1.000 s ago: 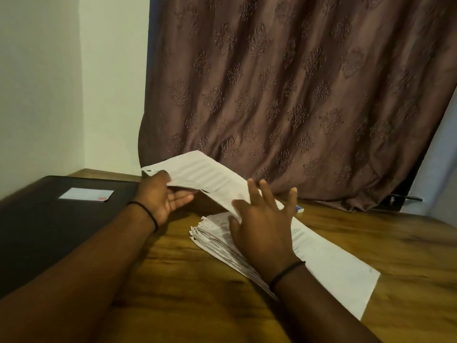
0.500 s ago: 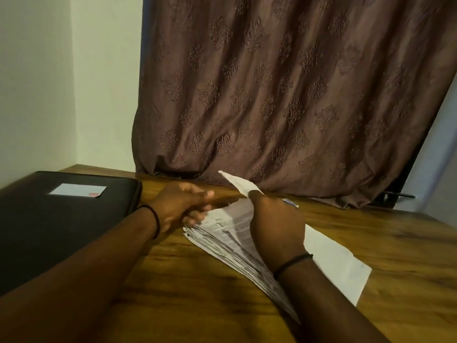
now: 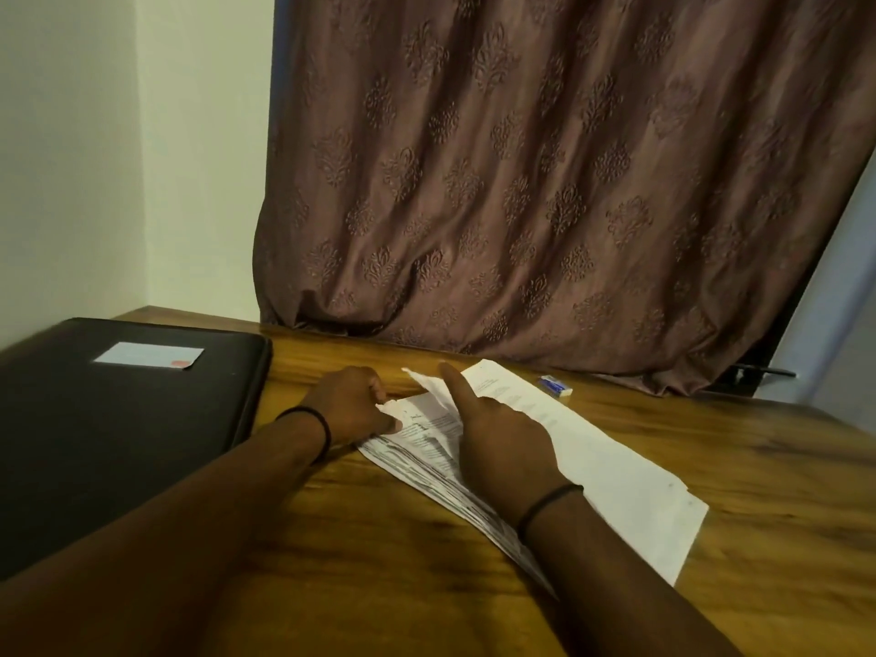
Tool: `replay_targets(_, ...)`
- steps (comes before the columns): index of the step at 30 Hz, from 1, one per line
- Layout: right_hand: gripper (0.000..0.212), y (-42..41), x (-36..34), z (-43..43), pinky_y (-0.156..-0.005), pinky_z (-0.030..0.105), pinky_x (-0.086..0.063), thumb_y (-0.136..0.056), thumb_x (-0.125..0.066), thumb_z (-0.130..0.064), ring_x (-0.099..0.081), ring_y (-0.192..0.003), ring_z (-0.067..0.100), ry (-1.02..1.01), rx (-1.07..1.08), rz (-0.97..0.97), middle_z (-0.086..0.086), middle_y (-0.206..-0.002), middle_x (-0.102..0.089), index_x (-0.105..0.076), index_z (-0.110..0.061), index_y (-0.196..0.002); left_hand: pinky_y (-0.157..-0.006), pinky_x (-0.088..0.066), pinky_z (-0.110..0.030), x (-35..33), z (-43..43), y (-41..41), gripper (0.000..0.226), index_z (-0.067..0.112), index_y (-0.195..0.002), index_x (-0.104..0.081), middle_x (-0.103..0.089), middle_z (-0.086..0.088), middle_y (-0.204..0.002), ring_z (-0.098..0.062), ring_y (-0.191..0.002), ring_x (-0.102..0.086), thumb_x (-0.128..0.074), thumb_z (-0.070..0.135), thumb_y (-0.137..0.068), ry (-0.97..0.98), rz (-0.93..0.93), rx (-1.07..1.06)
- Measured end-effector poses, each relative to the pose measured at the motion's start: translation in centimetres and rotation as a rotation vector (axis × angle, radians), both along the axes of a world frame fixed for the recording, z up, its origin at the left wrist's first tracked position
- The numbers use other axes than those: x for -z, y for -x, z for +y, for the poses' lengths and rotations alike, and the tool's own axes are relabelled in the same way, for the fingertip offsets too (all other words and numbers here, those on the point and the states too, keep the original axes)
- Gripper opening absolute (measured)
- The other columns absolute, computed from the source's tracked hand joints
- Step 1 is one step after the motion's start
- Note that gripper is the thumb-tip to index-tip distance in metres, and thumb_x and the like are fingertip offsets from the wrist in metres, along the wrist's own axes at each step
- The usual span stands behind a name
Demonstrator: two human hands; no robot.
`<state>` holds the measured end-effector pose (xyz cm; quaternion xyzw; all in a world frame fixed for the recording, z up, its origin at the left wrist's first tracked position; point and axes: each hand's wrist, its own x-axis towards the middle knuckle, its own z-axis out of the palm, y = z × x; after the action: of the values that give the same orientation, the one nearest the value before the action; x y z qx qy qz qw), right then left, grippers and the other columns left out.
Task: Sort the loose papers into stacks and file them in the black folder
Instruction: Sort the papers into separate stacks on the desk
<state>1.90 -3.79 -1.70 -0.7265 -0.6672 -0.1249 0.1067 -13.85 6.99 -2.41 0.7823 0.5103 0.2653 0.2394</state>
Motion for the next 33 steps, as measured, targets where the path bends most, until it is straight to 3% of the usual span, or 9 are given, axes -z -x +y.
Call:
replay_targets(3, 0.086, -0.1, 0.4, 0.3, -0.089, 0.039, -0.056, -0.096, -0.057, -0.028, -0.063, -0.110, 0.024, -0.013, -0.104, -0.026, 0.006, -0.146, -0.047, 0.006, -0.050, -0.150, -0.083, -0.055, -0.032, 0.1, 0.0, -0.1, 0.045, 0.016, -0.106, -0.062, -0.070, 0.000, -0.104, -0.016, -0.090, -0.067, -0.085, 0.031, -0.071, -0.011, 0.014, 0.003)
replay_targets(6, 0.081, -0.3, 0.2, 0.1, -0.087, 0.040, -0.055, -0.096, -0.055, -0.028, -0.062, -0.111, 0.027, -0.023, -0.135, -0.085, 0.007, -0.148, -0.044, 0.000, -0.051, -0.150, -0.084, -0.054, -0.032, 0.2, 0.1, -0.1, 0.049, 0.017, -0.111, -0.060, -0.066, 0.003, -0.109, -0.017, -0.095, -0.064, -0.085, 0.031, -0.071, -0.014, 0.019, 0.006)
replay_targets(10, 0.083, -0.4, -0.5, -0.2, -0.081, 0.037, -0.055, -0.097, -0.057, -0.034, -0.065, -0.102, 0.023, -0.111, -0.010, -0.154, 0.006, -0.131, -0.058, 0.003, -0.043, -0.152, -0.082, -0.052, -0.030, 0.4, 0.2, -0.2, 0.055, 0.019, -0.116, -0.057, -0.064, 0.001, -0.114, -0.018, -0.097, -0.061, -0.085, 0.033, -0.070, -0.032, 0.040, -0.005)
replay_targets(15, 0.080, 0.0, 0.1, -0.2, -0.079, 0.036, -0.054, -0.100, -0.052, -0.035, -0.065, -0.095, 0.021, 0.039, 0.046, -0.168, 0.005, -0.119, -0.064, 0.007, -0.041, -0.154, -0.075, -0.048, -0.026, 0.4, 0.2, -0.2, 0.063, 0.017, -0.123, -0.051, -0.065, -0.004, -0.112, -0.020, -0.095, -0.062, -0.084, 0.034, -0.072, -0.027, 0.051, 0.003)
replay_targets(17, 0.071, 0.2, 0.4, -0.1, -0.083, 0.037, -0.052, -0.100, -0.047, -0.039, -0.064, -0.097, 0.021, 0.065, 0.028, -0.163, 0.005, -0.119, -0.065, -0.001, -0.038, -0.155, -0.077, -0.049, -0.028, 0.4, 0.2, -0.1, 0.064, 0.016, -0.124, -0.051, -0.064, -0.005, -0.112, -0.022, -0.097, -0.062, -0.084, 0.034, -0.072, -0.023, 0.045, 0.008)
replay_targets(20, 0.052, 0.3, 0.2, -0.1, -0.090, 0.038, -0.050, -0.101, -0.039, -0.050, -0.062, -0.105, 0.023, 0.087, 0.039, -0.150, 0.004, -0.125, -0.063, -0.029, -0.031, -0.148, -0.082, -0.053, -0.033, 0.5, 0.3, -0.1, 0.066, 0.014, -0.125, -0.051, -0.064, -0.007, -0.115, -0.024, -0.099, -0.063, -0.084, 0.033, -0.072, -0.007, 0.023, 0.008)
replay_targets(23, 0.049, 0.4, 0.2, -0.1, -0.093, 0.037, -0.049, -0.099, -0.038, -0.056, -0.061, -0.108, 0.023, 0.076, 0.049, -0.153, 0.003, -0.125, -0.063, -0.045, -0.027, -0.138, -0.082, -0.053, -0.033, 0.4, 0.2, -0.2, 0.066, 0.015, -0.125, -0.052, -0.065, -0.007, -0.115, -0.023, -0.099, -0.063, -0.085, 0.034, -0.071, -0.028, 0.040, -0.003)
replay_targets(30, 0.076, 0.2, -0.8, -0.5, -0.103, 0.040, -0.043, -0.089, -0.049, -0.068, -0.051, -0.129, 0.022, 0.109, -0.042, 0.022, -0.004, -0.149, -0.047, -0.018, -0.040, -0.153, -0.081, -0.052, -0.031, 0.5, 0.3, -0.3, 0.064, 0.017, -0.124, -0.052, -0.065, -0.004, -0.113, -0.021, -0.099, -0.062, -0.084, 0.035, -0.072, -0.030, 0.058, -0.026)
replay_targets(33, 0.079, 0.2, -1.2, -0.9, -0.102, 0.039, -0.043, -0.085, -0.057, -0.065, -0.052, -0.127, 0.021, 0.115, -0.027, -0.004, -0.005, -0.146, -0.049, -0.024, -0.038, -0.151, -0.081, -0.053, -0.032, 0.6, 0.5, -0.4, 0.061, 0.016, -0.120, -0.052, -0.066, -0.005, -0.110, -0.022, -0.098, -0.062, -0.083, 0.036, -0.072, -0.023, 0.063, -0.036)
